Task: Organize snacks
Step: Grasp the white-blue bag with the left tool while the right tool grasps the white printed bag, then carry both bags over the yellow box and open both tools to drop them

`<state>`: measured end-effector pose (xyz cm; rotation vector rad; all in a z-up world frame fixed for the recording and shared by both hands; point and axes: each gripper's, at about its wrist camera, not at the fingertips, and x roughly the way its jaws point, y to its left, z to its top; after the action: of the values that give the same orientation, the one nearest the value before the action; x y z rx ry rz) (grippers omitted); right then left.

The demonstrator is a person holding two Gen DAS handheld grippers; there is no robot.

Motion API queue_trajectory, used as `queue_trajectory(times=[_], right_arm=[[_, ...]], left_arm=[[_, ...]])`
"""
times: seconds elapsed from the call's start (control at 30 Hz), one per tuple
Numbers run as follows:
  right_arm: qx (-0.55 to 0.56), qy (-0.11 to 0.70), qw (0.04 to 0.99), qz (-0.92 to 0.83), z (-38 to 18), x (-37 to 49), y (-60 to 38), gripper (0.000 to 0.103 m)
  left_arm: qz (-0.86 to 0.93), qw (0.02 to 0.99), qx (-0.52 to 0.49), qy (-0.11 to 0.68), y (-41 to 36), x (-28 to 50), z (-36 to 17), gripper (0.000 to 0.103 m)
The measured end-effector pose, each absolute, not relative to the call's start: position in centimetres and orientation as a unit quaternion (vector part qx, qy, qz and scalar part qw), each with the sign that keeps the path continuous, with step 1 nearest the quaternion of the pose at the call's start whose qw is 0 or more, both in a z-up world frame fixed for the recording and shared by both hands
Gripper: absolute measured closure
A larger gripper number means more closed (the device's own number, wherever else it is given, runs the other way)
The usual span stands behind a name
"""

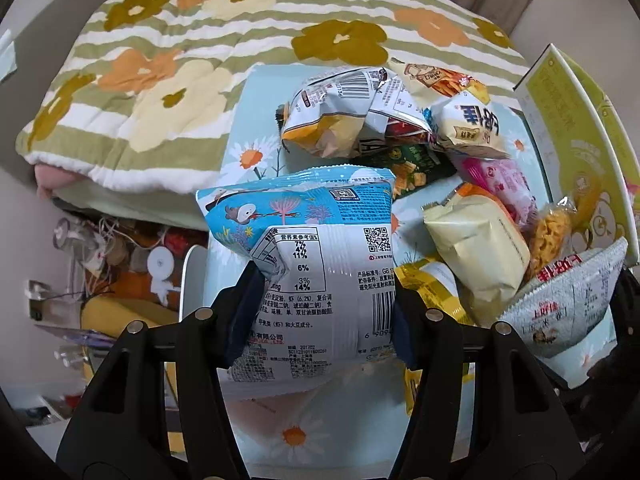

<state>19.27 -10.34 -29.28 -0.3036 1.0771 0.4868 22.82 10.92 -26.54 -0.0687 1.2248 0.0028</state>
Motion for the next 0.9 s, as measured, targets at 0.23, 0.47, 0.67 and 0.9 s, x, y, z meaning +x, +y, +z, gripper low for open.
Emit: queue_trajectory(times=[0.23,0.47,0.67,0.9], right_arm=[[-0.152,0.516,0.813,0.223,-29.9,19.0,-9.9,0.035],[-0.146,0.512,0.819,0.214,-29.0,18.2,-10.1,0.049],[-0.117,0.503,0.835,0.191,-26.4,17.5,-11.0,0.049],[-0.070,0.481,0.861,0.151,-21.4,17.1,-12.1,0.049]], left_arm=[[-0.002,0.819,-0.043,0.572,11.5,21.8,-25.7,0.049],[-0.009,0.829,-0.045,0.557,11.9,20.9,-24.1,0.049],[-0.026,0.844,-0.055,0.533,11.9,20.4,-21.6,0.050],[-0.053,0.865,-0.053,0.496,11.7,20.3,-18.0,0.050]])
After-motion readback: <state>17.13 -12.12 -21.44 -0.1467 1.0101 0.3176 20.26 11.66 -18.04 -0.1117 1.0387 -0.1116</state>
